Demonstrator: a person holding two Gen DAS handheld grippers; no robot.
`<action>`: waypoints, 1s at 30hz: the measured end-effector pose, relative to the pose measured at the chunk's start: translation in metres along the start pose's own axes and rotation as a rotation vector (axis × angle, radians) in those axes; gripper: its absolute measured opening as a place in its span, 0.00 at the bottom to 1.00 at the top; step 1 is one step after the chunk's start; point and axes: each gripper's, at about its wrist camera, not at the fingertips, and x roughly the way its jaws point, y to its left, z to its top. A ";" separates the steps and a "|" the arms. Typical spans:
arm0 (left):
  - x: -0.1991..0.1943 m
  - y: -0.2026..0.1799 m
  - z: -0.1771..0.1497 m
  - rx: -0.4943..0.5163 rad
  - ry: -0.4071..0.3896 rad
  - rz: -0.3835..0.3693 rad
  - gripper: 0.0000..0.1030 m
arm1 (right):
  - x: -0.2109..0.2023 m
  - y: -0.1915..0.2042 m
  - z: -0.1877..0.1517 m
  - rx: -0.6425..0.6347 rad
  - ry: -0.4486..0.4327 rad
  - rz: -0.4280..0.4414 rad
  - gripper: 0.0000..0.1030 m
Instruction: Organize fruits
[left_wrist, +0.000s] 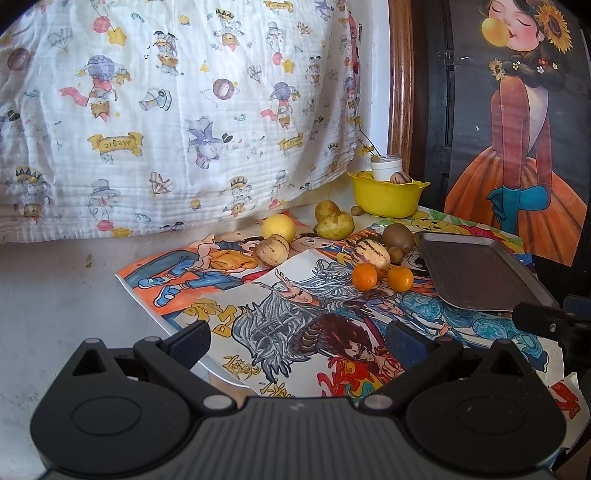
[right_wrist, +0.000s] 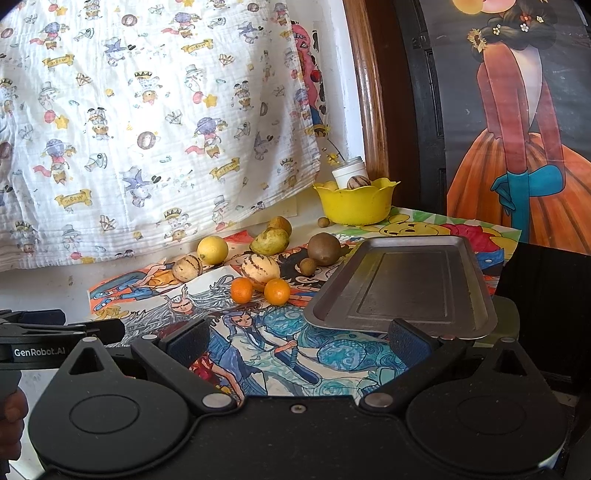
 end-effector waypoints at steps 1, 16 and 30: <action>0.000 0.000 0.000 0.000 0.000 -0.001 1.00 | 0.000 0.000 0.000 0.000 0.000 0.000 1.00; 0.000 0.000 0.000 0.000 0.002 -0.001 1.00 | 0.001 0.000 0.000 0.000 0.002 0.000 1.00; 0.011 0.011 0.014 -0.023 0.048 -0.003 1.00 | 0.002 -0.008 0.015 -0.045 0.020 0.062 1.00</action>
